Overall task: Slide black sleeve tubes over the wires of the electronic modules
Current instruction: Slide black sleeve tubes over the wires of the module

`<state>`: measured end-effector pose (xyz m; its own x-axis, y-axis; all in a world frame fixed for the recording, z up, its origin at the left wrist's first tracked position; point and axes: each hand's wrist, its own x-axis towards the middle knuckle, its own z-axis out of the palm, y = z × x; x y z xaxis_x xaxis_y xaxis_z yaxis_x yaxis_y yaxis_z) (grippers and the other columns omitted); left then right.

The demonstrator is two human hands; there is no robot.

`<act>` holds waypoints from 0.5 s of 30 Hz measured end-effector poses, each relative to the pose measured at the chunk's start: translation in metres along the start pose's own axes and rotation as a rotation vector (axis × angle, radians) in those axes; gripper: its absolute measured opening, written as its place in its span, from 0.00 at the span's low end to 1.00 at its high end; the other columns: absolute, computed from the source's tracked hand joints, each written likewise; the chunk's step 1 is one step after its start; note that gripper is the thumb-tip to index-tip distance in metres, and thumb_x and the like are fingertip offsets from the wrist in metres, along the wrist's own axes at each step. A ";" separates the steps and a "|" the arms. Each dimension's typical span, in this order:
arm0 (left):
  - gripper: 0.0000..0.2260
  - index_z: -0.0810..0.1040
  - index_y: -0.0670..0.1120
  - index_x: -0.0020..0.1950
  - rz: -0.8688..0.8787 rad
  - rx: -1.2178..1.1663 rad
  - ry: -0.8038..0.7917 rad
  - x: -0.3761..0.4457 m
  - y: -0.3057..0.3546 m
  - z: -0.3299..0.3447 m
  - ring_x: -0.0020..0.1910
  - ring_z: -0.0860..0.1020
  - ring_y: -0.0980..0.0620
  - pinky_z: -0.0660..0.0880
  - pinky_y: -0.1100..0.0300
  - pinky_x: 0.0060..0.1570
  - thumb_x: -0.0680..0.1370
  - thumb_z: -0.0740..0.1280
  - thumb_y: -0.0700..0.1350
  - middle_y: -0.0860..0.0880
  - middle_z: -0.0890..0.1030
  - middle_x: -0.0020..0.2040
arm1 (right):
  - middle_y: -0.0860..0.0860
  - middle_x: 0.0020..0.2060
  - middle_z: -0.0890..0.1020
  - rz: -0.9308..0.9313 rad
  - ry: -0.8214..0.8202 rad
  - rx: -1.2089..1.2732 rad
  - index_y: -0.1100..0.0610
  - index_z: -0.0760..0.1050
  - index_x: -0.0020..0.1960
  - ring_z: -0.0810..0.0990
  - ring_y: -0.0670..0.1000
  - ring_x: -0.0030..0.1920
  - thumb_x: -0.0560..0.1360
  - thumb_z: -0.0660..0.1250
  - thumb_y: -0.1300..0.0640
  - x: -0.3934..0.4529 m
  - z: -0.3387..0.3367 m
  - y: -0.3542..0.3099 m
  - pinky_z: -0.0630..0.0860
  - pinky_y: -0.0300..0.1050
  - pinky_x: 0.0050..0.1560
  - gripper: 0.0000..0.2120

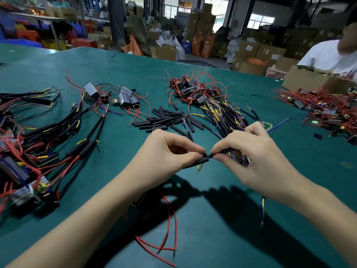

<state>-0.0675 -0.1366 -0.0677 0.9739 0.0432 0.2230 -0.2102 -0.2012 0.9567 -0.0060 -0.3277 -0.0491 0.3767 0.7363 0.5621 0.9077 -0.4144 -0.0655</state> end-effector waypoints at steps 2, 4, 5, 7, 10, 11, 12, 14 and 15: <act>0.06 0.85 0.45 0.41 -0.010 0.013 0.018 0.001 -0.001 0.002 0.38 0.80 0.50 0.78 0.48 0.50 0.72 0.72 0.35 0.42 0.85 0.38 | 0.34 0.38 0.70 -0.023 0.006 -0.025 0.54 0.80 0.46 0.66 0.33 0.36 0.74 0.68 0.55 -0.001 0.002 0.000 0.60 0.43 0.46 0.03; 0.05 0.85 0.44 0.41 -0.015 0.022 0.020 0.002 -0.003 0.003 0.38 0.81 0.53 0.79 0.53 0.49 0.72 0.72 0.35 0.45 0.85 0.38 | 0.33 0.38 0.69 -0.031 0.017 -0.020 0.54 0.80 0.45 0.65 0.31 0.36 0.74 0.68 0.55 0.000 0.003 0.000 0.60 0.42 0.47 0.03; 0.05 0.85 0.44 0.42 -0.012 0.028 0.014 0.002 -0.005 0.003 0.37 0.81 0.55 0.79 0.56 0.47 0.72 0.72 0.35 0.46 0.85 0.37 | 0.32 0.38 0.69 -0.033 0.019 -0.011 0.54 0.80 0.45 0.65 0.32 0.36 0.74 0.68 0.55 0.000 0.003 0.000 0.61 0.43 0.46 0.03; 0.04 0.85 0.44 0.41 -0.012 0.034 -0.011 0.002 -0.007 0.003 0.34 0.79 0.59 0.78 0.63 0.43 0.72 0.73 0.36 0.48 0.85 0.36 | 0.33 0.37 0.70 -0.043 0.006 -0.002 0.53 0.80 0.45 0.64 0.36 0.35 0.74 0.68 0.55 0.002 0.005 0.001 0.62 0.43 0.46 0.03; 0.05 0.85 0.46 0.43 -0.038 0.052 -0.052 0.004 -0.007 0.001 0.37 0.80 0.57 0.78 0.60 0.47 0.73 0.72 0.37 0.47 0.85 0.38 | 0.33 0.36 0.70 -0.031 -0.015 0.023 0.53 0.80 0.45 0.65 0.38 0.35 0.74 0.67 0.54 0.005 0.009 0.003 0.62 0.43 0.48 0.03; 0.05 0.85 0.47 0.45 -0.038 0.060 -0.056 0.005 -0.006 -0.002 0.40 0.81 0.56 0.78 0.59 0.50 0.74 0.71 0.38 0.47 0.86 0.40 | 0.32 0.36 0.71 -0.012 -0.015 0.049 0.52 0.80 0.45 0.67 0.37 0.36 0.74 0.67 0.54 0.007 0.009 0.004 0.62 0.43 0.49 0.04; 0.06 0.84 0.48 0.48 -0.032 0.071 -0.053 0.006 -0.004 -0.006 0.43 0.82 0.56 0.77 0.62 0.51 0.74 0.70 0.40 0.48 0.86 0.43 | 0.32 0.37 0.72 0.009 -0.012 0.081 0.52 0.80 0.45 0.68 0.35 0.37 0.74 0.67 0.54 0.009 0.010 0.005 0.62 0.42 0.51 0.04; 0.11 0.80 0.52 0.55 -0.033 0.168 -0.058 0.008 0.002 -0.022 0.45 0.81 0.62 0.75 0.69 0.50 0.74 0.69 0.50 0.52 0.85 0.47 | 0.33 0.38 0.76 0.043 -0.001 0.152 0.53 0.80 0.45 0.71 0.33 0.40 0.73 0.68 0.55 0.014 0.010 0.006 0.62 0.42 0.53 0.03; 0.17 0.77 0.55 0.58 -0.064 0.266 -0.086 0.008 0.005 -0.032 0.47 0.80 0.66 0.74 0.71 0.51 0.70 0.67 0.58 0.56 0.84 0.50 | 0.35 0.39 0.77 0.054 0.003 0.186 0.53 0.80 0.45 0.71 0.32 0.41 0.73 0.68 0.56 0.017 0.009 0.006 0.62 0.42 0.54 0.02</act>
<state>-0.0632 -0.1057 -0.0551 0.9905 -0.0166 0.1362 -0.1291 -0.4505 0.8834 0.0072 -0.3134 -0.0473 0.4255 0.7142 0.5558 0.9048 -0.3468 -0.2471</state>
